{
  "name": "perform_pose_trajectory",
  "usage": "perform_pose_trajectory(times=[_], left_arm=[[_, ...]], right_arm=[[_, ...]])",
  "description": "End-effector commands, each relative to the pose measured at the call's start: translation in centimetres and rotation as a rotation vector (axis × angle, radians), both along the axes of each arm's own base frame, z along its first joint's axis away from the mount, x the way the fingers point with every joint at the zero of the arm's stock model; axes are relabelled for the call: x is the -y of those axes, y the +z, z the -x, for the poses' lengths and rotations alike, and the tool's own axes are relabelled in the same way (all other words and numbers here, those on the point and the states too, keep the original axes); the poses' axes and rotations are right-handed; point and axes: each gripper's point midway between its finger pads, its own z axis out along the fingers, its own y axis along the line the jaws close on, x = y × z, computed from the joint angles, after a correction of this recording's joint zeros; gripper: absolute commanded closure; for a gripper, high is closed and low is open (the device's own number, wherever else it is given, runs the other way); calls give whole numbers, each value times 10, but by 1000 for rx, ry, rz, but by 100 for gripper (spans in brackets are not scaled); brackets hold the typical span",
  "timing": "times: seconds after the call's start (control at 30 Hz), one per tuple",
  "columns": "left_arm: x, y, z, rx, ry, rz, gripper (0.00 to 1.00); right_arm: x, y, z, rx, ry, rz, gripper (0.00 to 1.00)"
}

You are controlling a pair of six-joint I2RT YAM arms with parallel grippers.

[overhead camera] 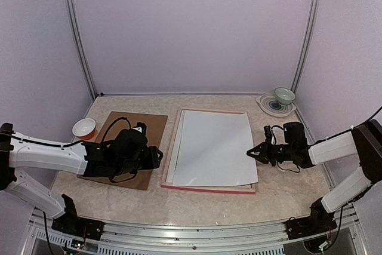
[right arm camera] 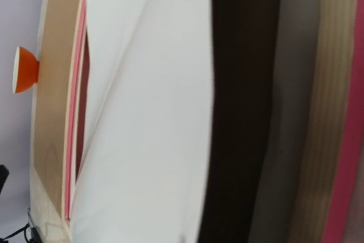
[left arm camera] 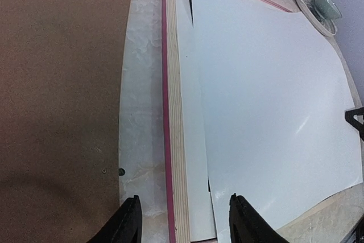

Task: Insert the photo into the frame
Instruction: Adjust the photo on the mat board.

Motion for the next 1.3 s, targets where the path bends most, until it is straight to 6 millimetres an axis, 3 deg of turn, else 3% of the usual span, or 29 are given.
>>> perform_pose_trajectory(times=[0.0, 0.3, 0.53, 0.6, 0.67, 0.83, 0.9, 1.13, 1.27], left_arm=[[1, 6, 3, 8, -2, 18, 47], [-1, 6, 3, 10, 2, 16, 47], [0, 1, 4, 5, 1, 17, 47], [0, 1, 4, 4, 0, 20, 47], [1, 1, 4, 3, 0, 24, 47], [1, -1, 5, 0, -2, 20, 47], [0, -2, 6, -1, 1, 13, 47], [-6, -3, 8, 1, 11, 7, 47], [-3, -4, 7, -2, 7, 14, 47]], right_arm=[[-9, 5, 2, 32, -17, -11, 100], [-30, 31, 12, 111, 10, -11, 100], [-26, 83, 10, 280, -20, -30, 100], [-23, 89, 7, 311, -34, -12, 100], [-20, 80, 5, 290, -46, 20, 100], [-32, 34, 11, 146, 18, 17, 100], [-35, 28, 13, 124, 26, -12, 100], [-34, 29, 12, 115, 22, 15, 100], [-36, 36, 11, 124, 27, -2, 82]])
